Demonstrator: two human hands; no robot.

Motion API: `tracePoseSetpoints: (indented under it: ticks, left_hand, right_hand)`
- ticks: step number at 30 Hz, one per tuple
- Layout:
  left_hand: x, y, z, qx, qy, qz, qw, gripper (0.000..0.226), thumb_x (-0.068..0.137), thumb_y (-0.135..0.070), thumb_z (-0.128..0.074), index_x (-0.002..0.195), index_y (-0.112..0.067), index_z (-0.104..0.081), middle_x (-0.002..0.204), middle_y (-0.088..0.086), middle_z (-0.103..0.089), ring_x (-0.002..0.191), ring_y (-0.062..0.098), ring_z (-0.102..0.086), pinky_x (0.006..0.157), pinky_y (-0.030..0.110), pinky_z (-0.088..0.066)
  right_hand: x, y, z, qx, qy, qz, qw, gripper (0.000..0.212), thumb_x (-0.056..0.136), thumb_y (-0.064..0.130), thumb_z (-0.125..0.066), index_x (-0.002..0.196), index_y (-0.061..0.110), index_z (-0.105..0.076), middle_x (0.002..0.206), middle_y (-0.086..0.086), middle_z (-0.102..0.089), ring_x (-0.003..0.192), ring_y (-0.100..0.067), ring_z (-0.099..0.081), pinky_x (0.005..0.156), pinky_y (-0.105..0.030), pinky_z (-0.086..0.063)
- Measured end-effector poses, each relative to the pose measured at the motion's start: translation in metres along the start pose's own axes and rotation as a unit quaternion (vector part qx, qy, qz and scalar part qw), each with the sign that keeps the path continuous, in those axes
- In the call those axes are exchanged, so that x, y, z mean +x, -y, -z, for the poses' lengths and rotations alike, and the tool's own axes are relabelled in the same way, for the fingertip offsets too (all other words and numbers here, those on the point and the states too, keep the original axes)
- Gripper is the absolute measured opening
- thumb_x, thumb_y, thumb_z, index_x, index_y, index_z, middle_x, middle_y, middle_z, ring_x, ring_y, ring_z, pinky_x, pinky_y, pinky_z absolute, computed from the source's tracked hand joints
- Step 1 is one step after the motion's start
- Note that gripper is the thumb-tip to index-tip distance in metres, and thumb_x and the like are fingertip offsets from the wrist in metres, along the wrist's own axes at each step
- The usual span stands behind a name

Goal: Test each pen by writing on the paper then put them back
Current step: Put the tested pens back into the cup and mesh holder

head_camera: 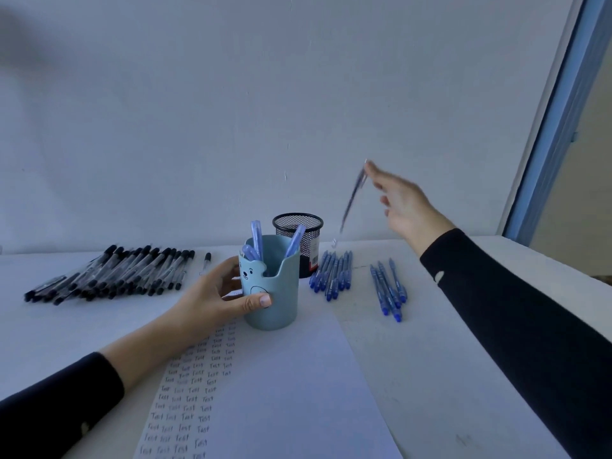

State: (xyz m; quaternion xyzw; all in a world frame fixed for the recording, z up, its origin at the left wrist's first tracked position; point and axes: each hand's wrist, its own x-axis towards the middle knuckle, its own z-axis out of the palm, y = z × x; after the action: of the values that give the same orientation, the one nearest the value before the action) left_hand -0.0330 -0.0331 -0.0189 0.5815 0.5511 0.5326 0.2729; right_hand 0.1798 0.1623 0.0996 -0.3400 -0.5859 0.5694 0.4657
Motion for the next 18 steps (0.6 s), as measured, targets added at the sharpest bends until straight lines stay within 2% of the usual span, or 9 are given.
tracePoseSetpoints:
  ticks: [3, 6, 8, 10, 12, 14, 15, 17, 18]
  left_hand:
    - [-0.001, -0.002, 0.001, 0.004, 0.000, 0.001, 1.000, 0.071, 0.066, -0.039, -0.081, 0.129, -0.018, -0.054, 0.123, 0.000, -0.066, 0.117, 0.015, -0.060, 0.100, 0.035, -0.048]
    - [-0.003, -0.005, 0.000, 0.007, 0.002, 0.003, 1.000, 0.068, 0.069, -0.035, -0.082, 0.129, -0.018, -0.054, 0.123, 0.000, -0.066, 0.118, 0.015, -0.060, 0.099, 0.032, -0.048]
    - [-0.004, -0.006, -0.001, 0.010, -0.002, 0.003, 1.000, 0.062, 0.072, -0.028, -0.081, 0.127, -0.018, -0.055, 0.122, -0.001, -0.066, 0.116, 0.013, -0.061, 0.096, 0.027, -0.050]
    - [-0.005, -0.007, -0.002, 0.013, -0.007, 0.001, 1.000, 0.057, 0.075, -0.022, -0.082, 0.126, -0.017, -0.055, 0.121, -0.003, -0.067, 0.115, 0.012, -0.061, 0.094, 0.023, -0.050]
    - [-0.006, -0.007, -0.002, 0.014, -0.010, 0.002, 1.000, 0.055, 0.076, -0.024, -0.082, 0.125, -0.018, -0.056, 0.119, -0.005, -0.068, 0.114, 0.011, -0.061, 0.091, 0.020, -0.050]
    - [-0.006, -0.007, -0.001, 0.014, -0.010, -0.001, 1.000, 0.060, 0.073, -0.037, -0.083, 0.124, -0.019, -0.057, 0.118, -0.006, -0.068, 0.113, 0.010, -0.062, 0.089, 0.019, -0.050]
    - [-0.006, -0.006, -0.001, 0.014, -0.009, -0.002, 1.000, 0.065, 0.068, -0.042, -0.082, 0.124, -0.020, -0.057, 0.119, -0.006, -0.068, 0.113, 0.010, -0.062, 0.090, 0.020, -0.051]
    - [-0.006, -0.004, 0.000, 0.016, -0.007, -0.008, 1.000, 0.071, 0.062, -0.047, -0.081, 0.124, -0.021, -0.057, 0.119, -0.006, -0.068, 0.113, 0.010, -0.062, 0.092, 0.023, -0.051]
    - [-0.005, -0.004, 0.000, 0.017, -0.006, -0.010, 1.000, 0.072, 0.061, -0.048, -0.080, 0.124, -0.022, -0.057, 0.119, -0.006, -0.068, 0.113, 0.009, -0.062, 0.093, 0.024, -0.051]
  right_hand:
    - [-0.038, 0.031, -0.025, 0.075, 0.054, 0.047, 0.995, 0.051, 0.077, 0.057, -0.068, 0.119, 0.030, -0.062, 0.114, 0.016, -0.056, 0.106, -0.010, -0.046, 0.087, -0.026, -0.034]
    - [-0.056, 0.023, -0.046, 0.045, 0.126, 0.066, 0.989, 0.024, 0.085, 0.046, -0.063, 0.103, 0.031, -0.066, 0.098, 0.024, -0.059, 0.090, 0.000, -0.050, 0.077, -0.019, -0.035]
    - [-0.065, 0.008, -0.054, -0.020, 0.186, 0.079, 0.979, 0.018, 0.090, 0.032, -0.064, 0.105, 0.025, -0.070, 0.086, 0.030, -0.066, 0.077, 0.015, -0.057, 0.069, -0.009, -0.038]
    - [-0.063, -0.007, -0.049, -0.103, 0.214, 0.105, 0.966, 0.023, 0.093, 0.032, -0.062, 0.110, 0.020, -0.073, 0.094, 0.028, -0.068, 0.082, 0.022, -0.055, 0.071, -0.004, -0.036]
    - [-0.045, -0.019, -0.023, -0.238, 0.162, 0.208, 0.935, 0.023, 0.098, 0.025, -0.059, 0.115, 0.017, -0.072, 0.106, 0.017, -0.065, 0.097, 0.010, -0.058, 0.080, -0.007, -0.040]
    - [-0.024, -0.032, 0.013, -0.468, 0.141, 0.307, 0.817, 0.032, 0.098, 0.004, -0.049, 0.121, 0.018, -0.067, 0.117, 0.005, -0.059, 0.107, -0.012, -0.058, 0.088, -0.023, -0.047]
    - [-0.019, -0.038, 0.033, -0.587, 0.166, 0.303, 0.732, 0.046, 0.094, -0.006, -0.043, 0.127, 0.021, -0.061, 0.128, 0.003, -0.054, 0.116, -0.018, -0.054, 0.090, -0.030, -0.047]
    - [-0.016, -0.055, 0.066, -0.744, 0.228, 0.257, 0.573, 0.075, 0.084, -0.017, -0.036, 0.140, 0.032, -0.046, 0.151, 0.005, -0.036, 0.134, -0.020, -0.042, 0.084, -0.028, -0.045]
    - [-0.019, -0.060, 0.078, -0.774, 0.254, 0.236, 0.529, 0.085, 0.081, -0.019, -0.035, 0.144, 0.038, -0.038, 0.158, 0.008, -0.026, 0.137, -0.019, -0.039, 0.079, -0.026, -0.043]
